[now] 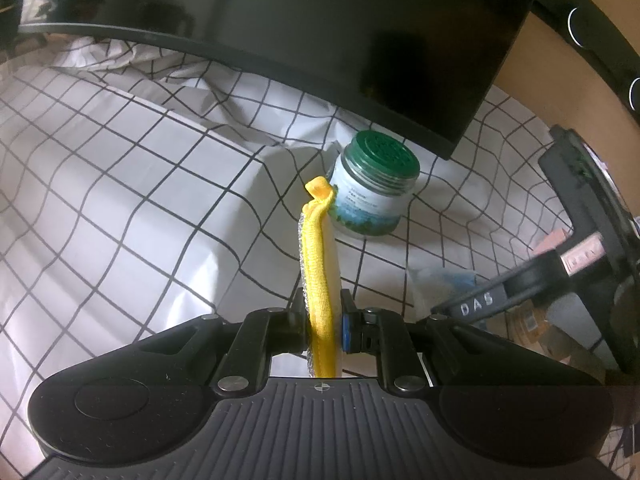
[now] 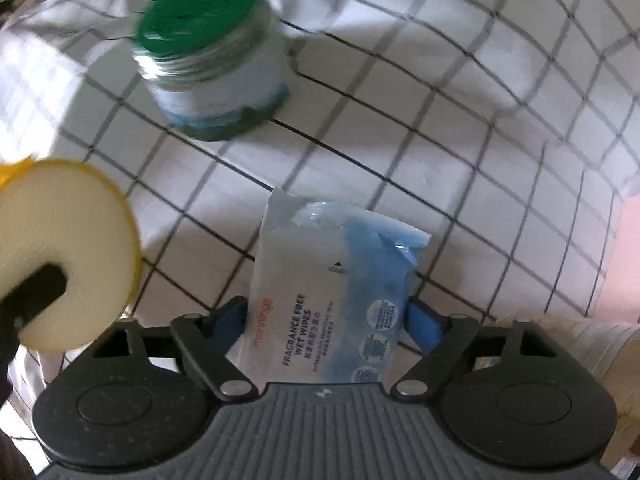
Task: Organize soft objects
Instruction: 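Lift the wipes pack and sponge and carry both over the pink box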
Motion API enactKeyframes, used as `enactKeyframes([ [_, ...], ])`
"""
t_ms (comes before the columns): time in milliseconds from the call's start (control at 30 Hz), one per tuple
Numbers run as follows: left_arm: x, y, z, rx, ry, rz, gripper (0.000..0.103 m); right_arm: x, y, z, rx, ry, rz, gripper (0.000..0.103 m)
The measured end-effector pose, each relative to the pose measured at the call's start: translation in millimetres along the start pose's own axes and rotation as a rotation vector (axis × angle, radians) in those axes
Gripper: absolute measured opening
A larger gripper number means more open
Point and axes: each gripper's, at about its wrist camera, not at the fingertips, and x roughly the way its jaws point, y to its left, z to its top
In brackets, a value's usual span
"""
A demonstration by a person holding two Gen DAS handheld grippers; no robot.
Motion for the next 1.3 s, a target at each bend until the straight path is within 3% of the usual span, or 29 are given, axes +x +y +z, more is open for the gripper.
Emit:
enactKeyframes([
  [100,-3,-3,3,0.016,-0.004,0.005,0.017,-6,11,-9,-0.028,-0.022,0.018,0.079],
  [267,-23,-11,30,0.081,-0.057,0.015,0.017,-37,7,-18,0.032,-0.08,0.118,0.079],
  [400,-45,-25,69,0.133,-0.139,0.023,0.017,-96,-8,-14,0.064,-0.194,0.183,0.079],
  [533,-63,-54,103,0.195,-0.232,0.009,0.017,-168,-47,-16,0.112,-0.334,0.243,0.079],
  [633,-74,-86,121,0.24,-0.296,-0.029,0.017,-221,-86,-20,0.148,-0.464,0.224,0.079],
  [767,-77,-136,134,0.272,-0.328,-0.131,0.017,-272,-139,-48,0.211,-0.596,0.13,0.079],
  [933,-57,-209,124,0.33,-0.257,-0.299,0.017,-301,-205,-94,0.33,-0.676,0.031,0.079],
  [1033,-35,-252,105,0.362,-0.172,-0.406,0.017,-303,-237,-118,0.387,-0.681,-0.032,0.079],
  [1233,40,-314,59,0.292,0.106,-0.656,0.018,-278,-294,-150,0.51,-0.613,-0.079,0.079],
  [1300,74,-328,42,0.245,0.212,-0.675,0.018,-261,-308,-151,0.55,-0.577,-0.076,0.079],
])
